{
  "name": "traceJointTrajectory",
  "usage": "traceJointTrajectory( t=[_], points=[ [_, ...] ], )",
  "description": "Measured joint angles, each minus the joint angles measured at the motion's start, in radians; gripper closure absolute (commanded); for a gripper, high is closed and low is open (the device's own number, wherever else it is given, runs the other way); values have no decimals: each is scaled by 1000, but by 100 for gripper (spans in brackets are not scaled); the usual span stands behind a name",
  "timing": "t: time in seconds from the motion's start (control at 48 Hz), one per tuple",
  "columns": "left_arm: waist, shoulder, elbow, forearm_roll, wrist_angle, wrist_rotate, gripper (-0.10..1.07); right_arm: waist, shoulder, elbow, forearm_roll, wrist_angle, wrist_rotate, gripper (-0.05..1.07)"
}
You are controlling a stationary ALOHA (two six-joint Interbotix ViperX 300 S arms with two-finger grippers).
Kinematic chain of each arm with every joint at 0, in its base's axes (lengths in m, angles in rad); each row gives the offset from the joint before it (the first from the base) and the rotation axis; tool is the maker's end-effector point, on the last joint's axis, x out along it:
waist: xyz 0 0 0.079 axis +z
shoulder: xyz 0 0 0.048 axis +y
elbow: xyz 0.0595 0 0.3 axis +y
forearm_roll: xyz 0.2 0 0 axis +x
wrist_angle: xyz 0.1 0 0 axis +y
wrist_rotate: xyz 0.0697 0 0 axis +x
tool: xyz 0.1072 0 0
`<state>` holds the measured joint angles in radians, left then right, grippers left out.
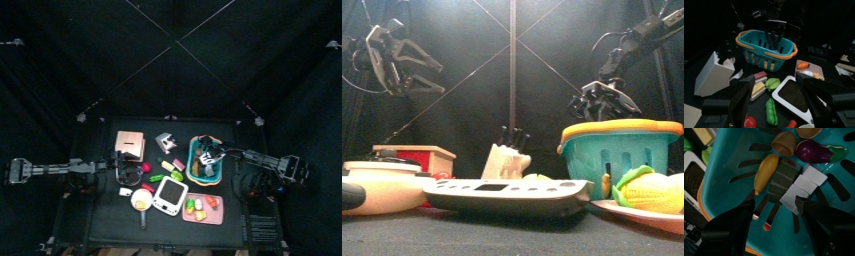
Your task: Grab green sushi roll
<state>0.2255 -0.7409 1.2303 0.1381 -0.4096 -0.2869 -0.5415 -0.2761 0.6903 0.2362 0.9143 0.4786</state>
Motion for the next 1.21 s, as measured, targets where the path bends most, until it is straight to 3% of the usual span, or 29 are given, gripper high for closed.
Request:
traceJointTrajectory(
  t=[0.5, 1.208],
  points=[
    [6, 0, 2, -2, 9, 0, 0, 51, 143, -78, -166, 130, 189, 7],
    [8, 2, 2, -2, 31, 2, 0, 109, 273, -120, -207, 242, 229, 8]
  ],
)
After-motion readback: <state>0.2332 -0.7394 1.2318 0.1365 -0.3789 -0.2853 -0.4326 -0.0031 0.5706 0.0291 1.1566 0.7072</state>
